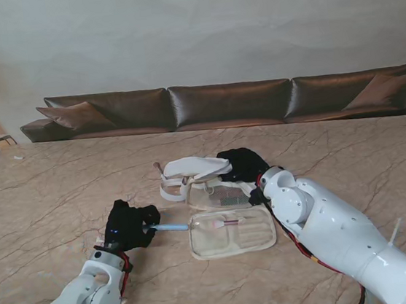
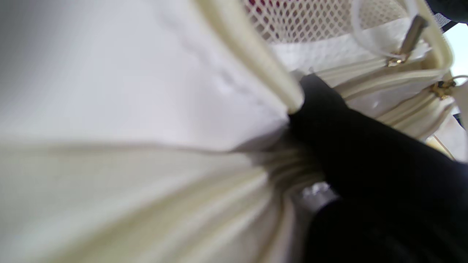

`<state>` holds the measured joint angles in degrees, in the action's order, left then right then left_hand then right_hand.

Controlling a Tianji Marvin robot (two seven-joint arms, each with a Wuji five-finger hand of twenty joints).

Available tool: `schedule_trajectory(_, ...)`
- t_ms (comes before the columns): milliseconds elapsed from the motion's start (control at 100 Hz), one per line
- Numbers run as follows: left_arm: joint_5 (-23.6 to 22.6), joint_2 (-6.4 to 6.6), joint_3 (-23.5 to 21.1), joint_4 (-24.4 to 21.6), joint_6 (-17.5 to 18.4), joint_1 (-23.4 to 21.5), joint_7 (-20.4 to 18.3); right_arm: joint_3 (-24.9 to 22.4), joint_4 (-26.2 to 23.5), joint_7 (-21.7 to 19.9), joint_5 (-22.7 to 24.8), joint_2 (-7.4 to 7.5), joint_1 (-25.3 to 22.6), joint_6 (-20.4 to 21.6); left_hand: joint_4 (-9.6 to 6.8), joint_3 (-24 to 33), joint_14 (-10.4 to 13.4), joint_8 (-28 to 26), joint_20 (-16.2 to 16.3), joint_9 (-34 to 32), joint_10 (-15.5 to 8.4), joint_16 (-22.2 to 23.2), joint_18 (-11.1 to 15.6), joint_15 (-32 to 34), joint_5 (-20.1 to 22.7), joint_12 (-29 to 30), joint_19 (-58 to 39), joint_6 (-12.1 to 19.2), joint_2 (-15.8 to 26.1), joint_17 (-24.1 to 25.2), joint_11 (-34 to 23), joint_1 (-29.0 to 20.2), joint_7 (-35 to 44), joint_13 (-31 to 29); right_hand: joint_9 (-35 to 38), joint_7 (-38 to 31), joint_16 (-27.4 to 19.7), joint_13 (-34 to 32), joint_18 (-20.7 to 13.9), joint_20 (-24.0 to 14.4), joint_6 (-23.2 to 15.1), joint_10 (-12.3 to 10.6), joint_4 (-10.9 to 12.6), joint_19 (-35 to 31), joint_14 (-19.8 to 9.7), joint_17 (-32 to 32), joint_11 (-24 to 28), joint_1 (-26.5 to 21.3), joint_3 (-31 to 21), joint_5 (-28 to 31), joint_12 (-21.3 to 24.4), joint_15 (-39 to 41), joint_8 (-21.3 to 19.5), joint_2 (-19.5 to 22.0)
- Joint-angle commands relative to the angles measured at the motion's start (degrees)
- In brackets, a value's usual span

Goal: Pack the cosmetics bag

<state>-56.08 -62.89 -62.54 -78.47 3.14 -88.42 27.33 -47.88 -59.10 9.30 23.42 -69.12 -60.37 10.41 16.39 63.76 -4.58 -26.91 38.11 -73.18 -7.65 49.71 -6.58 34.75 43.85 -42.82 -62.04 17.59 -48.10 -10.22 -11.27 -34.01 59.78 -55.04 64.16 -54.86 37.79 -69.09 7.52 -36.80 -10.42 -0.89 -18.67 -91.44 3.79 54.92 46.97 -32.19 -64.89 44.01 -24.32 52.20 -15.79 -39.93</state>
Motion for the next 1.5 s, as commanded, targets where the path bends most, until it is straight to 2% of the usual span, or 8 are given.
schedule_trajectory(0,-0.2,-0.59,1.2,-1.3,0.1,-1.0,0.1,0.4,-0.2,0.1,-0.3,-0.78,-0.1,0.1,-2.67,3.9,-0.8,-1.8,0.2,-4.7,1.6,0.1,0.0,0.9,4.6,0.0,-1.7,3.3,1.3,0.2,-3.0,-3.3,3.2,-1.2,1.9,-5.1,0.6,-6.3,-1.4,-0.1,-7.0,-0.5,0.9,-5.8,-2.8,3.1,2.0,-4.5,-3.4,2.8,-0.1,4.8,0.3,5.5)
schedule_trajectory(280,0.0,-1.19,7.6,-1.9,-1.9,0.2,2.0,0.6,0.0,0.5,-0.4,-0.94,-0.1,0.1,-2.64,4.6,-1.0,-1.9,0.8,-5.3,1.8,0.1,-0.3,1.5,5.1,0.4,-2.2,2.7,0.4,-0.2,-3.0,-3.0,2.8,-1.8,1.9,-5.1,0.6,-6.3,-1.4,0.0,-7.0,-0.5,0.9,-5.8,-2.8,3.1,2.0,-4.6,-3.4,2.8,-0.1,4.8,0.3,5.5)
schedule_trajectory(700,1.9,-2.67,16.4,-0.1,-8.9,4.5,2.6,0.5,0.0,1.0,-0.4,-1.06,-0.4,0.5,-2.84,5.5,-1.5,-1.8,1.5,-5.7,2.4,0.0,0.0,2.2,5.6,0.9,-2.6,1.6,-0.4,-0.2,-3.1,-2.9,2.7,-2.1,1.9,-5.1,0.6,-6.2,-1.4,0.0,-7.0,-0.5,0.9,-5.8,-2.8,3.2,2.0,-4.5,-3.5,2.8,0.0,4.9,0.3,5.5)
schedule_trajectory(880,2.7,-3.20,18.7,0.8,-11.1,6.3,2.0,-0.2,-0.8,1.3,-0.2,-0.87,-1.1,0.6,-3.11,5.8,-1.5,-1.7,1.8,-5.9,2.5,0.0,-0.2,2.7,5.6,1.1,-2.9,1.0,-0.6,-0.2,-3.2,-2.8,2.6,-2.3,1.9,-5.1,0.6,-6.3,-1.3,0.0,-7.0,-0.5,0.9,-5.8,-2.8,3.2,2.0,-4.5,-3.5,2.8,-0.1,4.9,0.3,5.4)
schedule_trajectory(1170,3.5,-4.30,22.6,3.9,-14.1,9.7,3.1,-1.3,-2.7,1.6,0.6,-0.45,-2.6,1.0,-3.21,6.9,-2.1,-1.3,2.2,-6.4,2.8,0.0,-0.3,3.3,6.0,1.5,-3.3,-0.5,-1.8,-0.4,-3.4,-2.6,3.0,-2.8,2.0,-5.1,0.6,-6.3,-1.4,0.0,-7.0,-0.5,0.9,-5.9,-2.8,3.3,2.0,-4.5,-3.5,2.9,0.0,5.1,0.3,5.4)
schedule_trajectory(1490,4.6,-5.41,24.9,6.1,-16.7,11.4,4.2,-2.0,-3.7,1.7,1.0,-0.23,-3.3,1.4,-3.16,7.8,-2.4,-0.5,2.6,-7.3,3.3,0.0,-0.3,4.2,6.5,2.2,-4.0,-1.6,-2.7,-1.0,-3.7,-2.4,3.3,-3.6,2.1,-5.1,0.6,-6.3,-1.4,0.0,-7.0,-0.5,0.9,-5.9,-2.7,3.2,1.9,-4.4,-3.6,2.9,0.0,5.1,0.3,5.4)
